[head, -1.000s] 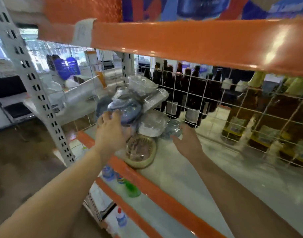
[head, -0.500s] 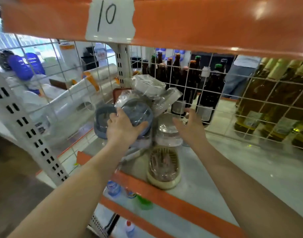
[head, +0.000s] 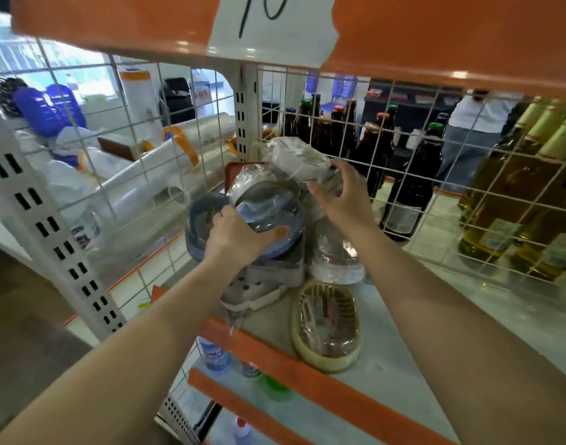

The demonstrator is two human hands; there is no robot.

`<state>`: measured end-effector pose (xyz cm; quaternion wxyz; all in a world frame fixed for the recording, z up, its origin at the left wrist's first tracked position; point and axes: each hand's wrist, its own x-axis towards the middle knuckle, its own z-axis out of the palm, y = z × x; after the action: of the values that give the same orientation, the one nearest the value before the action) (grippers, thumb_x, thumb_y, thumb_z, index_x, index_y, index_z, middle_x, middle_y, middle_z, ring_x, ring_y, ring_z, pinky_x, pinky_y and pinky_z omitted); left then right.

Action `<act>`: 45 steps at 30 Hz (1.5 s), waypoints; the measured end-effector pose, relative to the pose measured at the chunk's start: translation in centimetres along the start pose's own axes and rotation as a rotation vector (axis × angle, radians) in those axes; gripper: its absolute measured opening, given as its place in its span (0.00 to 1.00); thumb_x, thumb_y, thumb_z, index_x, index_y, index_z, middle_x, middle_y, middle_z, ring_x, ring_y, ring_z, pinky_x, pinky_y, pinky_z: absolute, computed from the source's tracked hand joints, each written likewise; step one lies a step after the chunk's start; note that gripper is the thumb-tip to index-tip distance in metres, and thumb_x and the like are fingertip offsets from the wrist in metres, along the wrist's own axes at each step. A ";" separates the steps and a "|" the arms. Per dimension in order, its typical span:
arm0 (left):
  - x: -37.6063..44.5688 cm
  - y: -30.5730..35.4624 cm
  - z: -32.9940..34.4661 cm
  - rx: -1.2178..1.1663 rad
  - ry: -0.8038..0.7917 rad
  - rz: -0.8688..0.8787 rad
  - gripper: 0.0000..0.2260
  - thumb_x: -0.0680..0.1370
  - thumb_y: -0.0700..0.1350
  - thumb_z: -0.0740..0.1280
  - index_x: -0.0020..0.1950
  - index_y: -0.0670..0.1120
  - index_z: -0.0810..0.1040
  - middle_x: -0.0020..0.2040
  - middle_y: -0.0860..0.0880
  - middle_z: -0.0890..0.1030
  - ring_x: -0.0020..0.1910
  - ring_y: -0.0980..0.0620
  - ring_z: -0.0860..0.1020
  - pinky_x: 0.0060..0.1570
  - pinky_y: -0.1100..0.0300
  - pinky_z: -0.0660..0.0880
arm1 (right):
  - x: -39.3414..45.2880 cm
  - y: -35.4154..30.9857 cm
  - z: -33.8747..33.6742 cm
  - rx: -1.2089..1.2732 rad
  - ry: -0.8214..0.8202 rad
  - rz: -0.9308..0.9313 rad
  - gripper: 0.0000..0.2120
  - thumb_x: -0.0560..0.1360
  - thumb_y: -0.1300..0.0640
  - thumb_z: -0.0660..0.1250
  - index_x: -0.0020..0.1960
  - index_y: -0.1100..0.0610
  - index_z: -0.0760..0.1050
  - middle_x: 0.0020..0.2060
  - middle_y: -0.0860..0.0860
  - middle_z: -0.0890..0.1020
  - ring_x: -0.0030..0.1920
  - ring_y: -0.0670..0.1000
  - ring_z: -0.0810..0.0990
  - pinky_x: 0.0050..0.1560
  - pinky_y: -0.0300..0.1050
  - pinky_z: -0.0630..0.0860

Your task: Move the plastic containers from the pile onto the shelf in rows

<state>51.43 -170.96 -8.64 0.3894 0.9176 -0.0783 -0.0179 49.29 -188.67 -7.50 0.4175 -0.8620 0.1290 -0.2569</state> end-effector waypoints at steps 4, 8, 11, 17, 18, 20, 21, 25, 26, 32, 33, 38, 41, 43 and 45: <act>0.6 0.0 0.2 -0.013 0.002 0.004 0.45 0.66 0.62 0.74 0.72 0.38 0.60 0.67 0.42 0.68 0.65 0.43 0.69 0.59 0.52 0.71 | 0.9 -0.3 0.8 0.042 -0.020 0.014 0.30 0.73 0.44 0.69 0.71 0.50 0.63 0.67 0.56 0.64 0.61 0.54 0.71 0.55 0.42 0.69; 1.2 -0.3 0.4 -0.013 0.000 0.006 0.46 0.65 0.63 0.74 0.71 0.38 0.60 0.67 0.42 0.68 0.64 0.43 0.69 0.60 0.51 0.71 | 1.4 -0.7 1.8 -0.039 -0.014 0.026 0.29 0.72 0.45 0.71 0.68 0.53 0.66 0.66 0.57 0.61 0.64 0.55 0.68 0.62 0.46 0.70; 1.4 -0.4 0.3 -0.023 -0.001 0.020 0.47 0.64 0.63 0.74 0.71 0.38 0.61 0.67 0.43 0.69 0.64 0.44 0.70 0.61 0.50 0.72 | 1.8 -0.6 2.5 -0.076 0.035 0.022 0.29 0.69 0.46 0.74 0.65 0.55 0.68 0.65 0.57 0.61 0.68 0.57 0.63 0.68 0.51 0.66; 1.5 -1.0 0.7 -0.089 0.006 0.015 0.51 0.54 0.69 0.74 0.69 0.42 0.65 0.63 0.45 0.74 0.60 0.45 0.74 0.58 0.46 0.75 | 3.3 0.1 2.9 -0.183 0.085 -0.042 0.32 0.68 0.44 0.74 0.66 0.57 0.69 0.64 0.55 0.68 0.67 0.56 0.61 0.65 0.46 0.60; 1.6 -1.1 0.7 -0.090 0.010 0.015 0.52 0.53 0.70 0.74 0.68 0.42 0.66 0.62 0.46 0.75 0.60 0.45 0.74 0.58 0.46 0.75 | 3.5 0.2 2.9 -0.198 0.088 -0.054 0.32 0.68 0.43 0.73 0.65 0.57 0.70 0.64 0.55 0.70 0.67 0.56 0.61 0.63 0.45 0.60; 1.6 -1.1 0.8 -0.090 0.014 0.016 0.54 0.48 0.74 0.71 0.66 0.43 0.67 0.60 0.46 0.76 0.58 0.46 0.75 0.57 0.46 0.76 | 3.7 0.5 3.1 -0.202 0.108 -0.085 0.30 0.68 0.42 0.73 0.64 0.58 0.72 0.62 0.54 0.74 0.66 0.56 0.63 0.60 0.43 0.60; 1.6 -1.1 0.8 -0.090 0.011 0.019 0.55 0.48 0.74 0.70 0.66 0.43 0.67 0.60 0.47 0.76 0.58 0.46 0.75 0.57 0.46 0.76 | 3.7 0.7 3.1 -0.204 0.121 -0.106 0.29 0.68 0.43 0.73 0.63 0.58 0.73 0.60 0.53 0.76 0.65 0.55 0.64 0.58 0.41 0.60; 1.3 -0.8 0.9 -0.086 0.011 0.033 0.45 0.59 0.64 0.76 0.68 0.42 0.65 0.64 0.46 0.72 0.61 0.46 0.72 0.60 0.47 0.73 | 3.7 1.1 3.1 -0.181 0.155 -0.173 0.23 0.69 0.45 0.73 0.55 0.60 0.76 0.54 0.52 0.79 0.60 0.54 0.69 0.47 0.36 0.58; 1.3 -0.8 1.0 -0.074 0.014 0.034 0.44 0.61 0.62 0.76 0.69 0.42 0.64 0.65 0.46 0.70 0.62 0.46 0.71 0.61 0.48 0.72 | 3.7 1.1 3.1 -0.152 0.157 -0.185 0.20 0.69 0.46 0.73 0.52 0.60 0.75 0.50 0.51 0.79 0.57 0.54 0.71 0.47 0.37 0.60; 1.4 -0.8 1.1 -0.055 0.021 0.062 0.44 0.63 0.60 0.76 0.71 0.42 0.63 0.66 0.45 0.68 0.64 0.46 0.69 0.62 0.50 0.71 | 3.1 0.9 2.4 -0.031 0.130 -0.242 0.14 0.71 0.56 0.73 0.41 0.58 0.68 0.41 0.51 0.73 0.35 0.38 0.66 0.37 0.26 0.65; 1.4 -0.8 1.1 -0.055 0.022 0.065 0.43 0.63 0.60 0.76 0.70 0.42 0.63 0.66 0.45 0.68 0.64 0.46 0.69 0.62 0.49 0.71 | 2.9 0.9 2.2 -0.027 0.128 -0.250 0.13 0.71 0.57 0.73 0.41 0.58 0.68 0.41 0.51 0.72 0.35 0.37 0.66 0.38 0.24 0.65; 1.1 -0.8 1.2 -0.058 0.041 0.077 0.42 0.65 0.59 0.76 0.71 0.42 0.62 0.66 0.45 0.68 0.64 0.45 0.69 0.61 0.51 0.71 | 2.1 1.3 1.2 -0.052 0.107 -0.323 0.13 0.72 0.59 0.72 0.41 0.57 0.67 0.41 0.51 0.72 0.37 0.39 0.67 0.38 0.24 0.66; 0.7 -0.9 1.3 -0.091 0.075 0.089 0.41 0.65 0.58 0.76 0.71 0.43 0.63 0.66 0.46 0.68 0.63 0.46 0.69 0.60 0.53 0.70 | 1.3 1.5 0.6 -0.099 0.083 -0.341 0.12 0.72 0.58 0.72 0.41 0.56 0.67 0.42 0.51 0.72 0.39 0.45 0.69 0.37 0.24 0.67; 0.3 -1.2 1.4 -0.117 0.105 0.099 0.41 0.65 0.58 0.77 0.71 0.44 0.64 0.65 0.46 0.69 0.62 0.47 0.70 0.59 0.53 0.71 | 0.5 1.6 0.3 -0.119 0.066 -0.353 0.11 0.73 0.58 0.71 0.42 0.57 0.68 0.42 0.50 0.72 0.40 0.47 0.70 0.37 0.24 0.66; -0.1 -1.8 1.5 -0.134 0.142 0.118 0.41 0.63 0.59 0.77 0.69 0.44 0.66 0.64 0.47 0.71 0.60 0.48 0.72 0.58 0.51 0.74 | -0.3 1.6 0.1 -0.125 0.068 -0.383 0.10 0.72 0.58 0.72 0.42 0.60 0.70 0.42 0.51 0.72 0.41 0.49 0.72 0.40 0.31 0.69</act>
<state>51.42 -170.79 -10.94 0.4546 0.8823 -0.1028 0.0651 49.02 -189.48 -8.90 0.3019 -0.8859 -0.0076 -0.3520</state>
